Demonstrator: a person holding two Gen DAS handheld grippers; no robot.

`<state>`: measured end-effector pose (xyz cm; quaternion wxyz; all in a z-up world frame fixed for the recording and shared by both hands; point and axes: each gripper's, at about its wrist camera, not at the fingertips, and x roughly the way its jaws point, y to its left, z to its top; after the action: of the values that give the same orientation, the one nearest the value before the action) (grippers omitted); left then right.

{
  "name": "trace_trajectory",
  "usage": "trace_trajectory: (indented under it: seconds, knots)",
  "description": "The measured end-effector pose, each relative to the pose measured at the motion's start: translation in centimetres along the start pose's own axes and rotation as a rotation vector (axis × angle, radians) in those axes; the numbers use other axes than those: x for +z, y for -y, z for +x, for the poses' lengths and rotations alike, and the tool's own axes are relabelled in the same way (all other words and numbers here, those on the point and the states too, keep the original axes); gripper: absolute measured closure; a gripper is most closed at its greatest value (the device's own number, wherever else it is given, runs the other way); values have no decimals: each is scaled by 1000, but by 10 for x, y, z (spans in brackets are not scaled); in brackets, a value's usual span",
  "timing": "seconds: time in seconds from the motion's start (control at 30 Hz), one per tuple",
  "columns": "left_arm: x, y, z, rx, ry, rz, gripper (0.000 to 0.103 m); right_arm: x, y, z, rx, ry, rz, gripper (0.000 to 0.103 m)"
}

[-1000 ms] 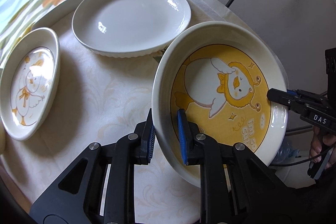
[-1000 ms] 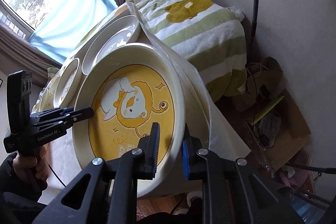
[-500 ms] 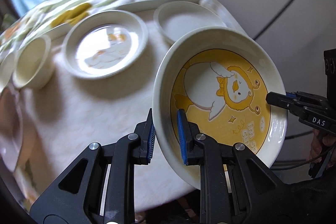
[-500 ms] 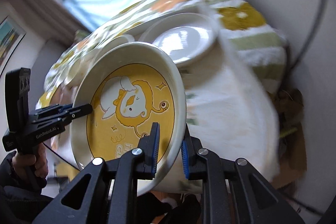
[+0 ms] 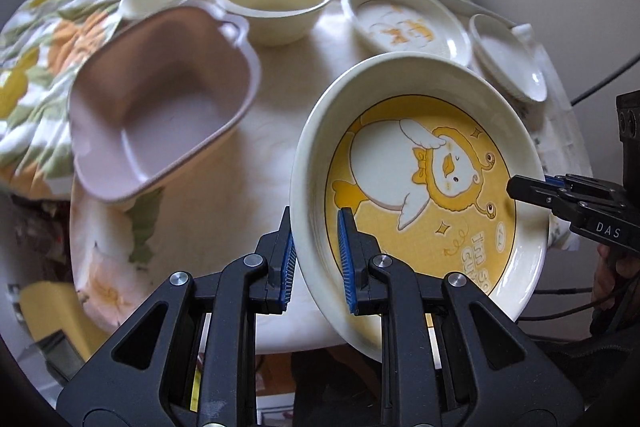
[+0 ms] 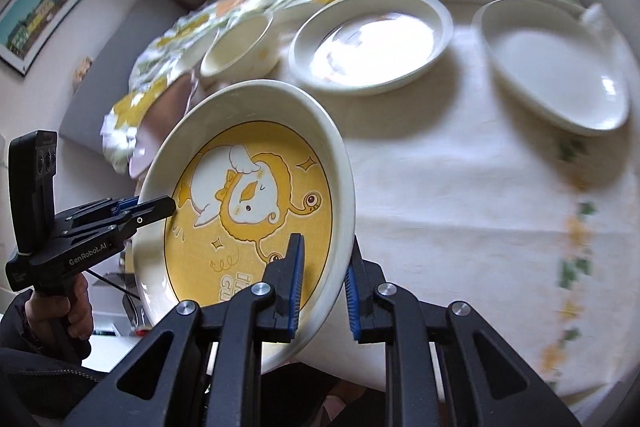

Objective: Organize plates and bowls

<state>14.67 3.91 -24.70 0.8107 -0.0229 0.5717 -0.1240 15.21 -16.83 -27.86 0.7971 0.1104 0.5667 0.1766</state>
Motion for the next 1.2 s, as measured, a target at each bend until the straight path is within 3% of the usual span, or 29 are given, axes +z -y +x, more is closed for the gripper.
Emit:
trace_trajectory:
  seconds: [0.27,0.53,1.0,1.1,1.17,1.2]
  knots:
    - [-11,-49,25,4,-50,-19,87,6,-24,43,-12,-50,-8,86]
    - [-11,-57,34,-15,-37,-6,87,7,-23,55,-51,-52,-9,86]
    - [-11,-47,35,34,5,40,87,4,-26,56,-108,-55,-35,86]
    - [-12,-47,38,-9,-3,30,66,4,-28,56,-111,-51,-33,82]
    - [-13,-45,37,-7,12,30,30,3,-30,57,-98,-55,-29,76]
    - [-13,-43,34,-1,31,37,28,2,-31,58,-95,-57,-26,73]
